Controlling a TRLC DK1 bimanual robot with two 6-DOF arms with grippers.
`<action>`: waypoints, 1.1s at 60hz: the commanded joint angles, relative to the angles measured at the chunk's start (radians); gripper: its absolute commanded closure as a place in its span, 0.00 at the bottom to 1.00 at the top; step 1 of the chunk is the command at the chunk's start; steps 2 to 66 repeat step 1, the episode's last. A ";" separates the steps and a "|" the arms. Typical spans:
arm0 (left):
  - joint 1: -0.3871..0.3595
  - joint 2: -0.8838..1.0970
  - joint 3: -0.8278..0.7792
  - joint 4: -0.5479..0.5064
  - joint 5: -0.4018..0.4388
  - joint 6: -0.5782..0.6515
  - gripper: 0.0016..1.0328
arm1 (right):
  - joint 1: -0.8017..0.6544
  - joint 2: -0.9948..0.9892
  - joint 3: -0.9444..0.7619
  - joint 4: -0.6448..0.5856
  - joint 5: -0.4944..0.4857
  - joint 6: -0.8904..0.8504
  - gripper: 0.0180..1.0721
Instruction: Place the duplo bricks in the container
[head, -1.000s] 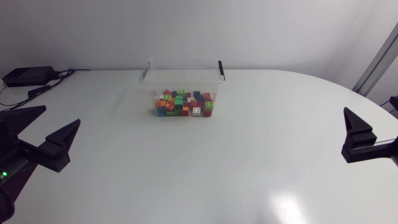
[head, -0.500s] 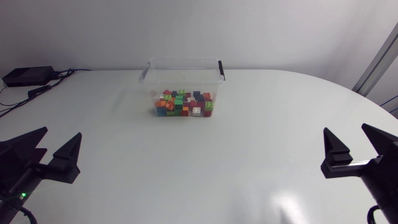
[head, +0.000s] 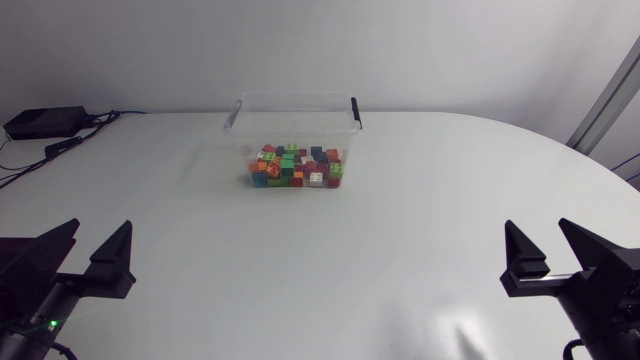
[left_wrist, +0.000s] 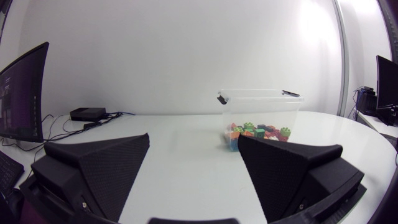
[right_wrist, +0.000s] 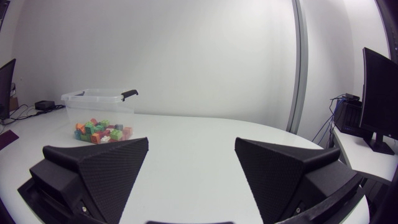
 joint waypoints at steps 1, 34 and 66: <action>-0.009 -0.006 -0.020 0.016 -0.009 -0.025 0.04 | -0.004 -0.005 -0.017 0.018 -0.003 0.026 0.05; -0.009 -0.006 -0.020 0.016 -0.009 -0.025 0.04 | -0.004 -0.005 -0.017 0.018 -0.003 0.026 0.05; -0.009 -0.006 -0.020 0.016 -0.009 -0.025 0.04 | -0.004 -0.005 -0.017 0.018 -0.003 0.026 0.05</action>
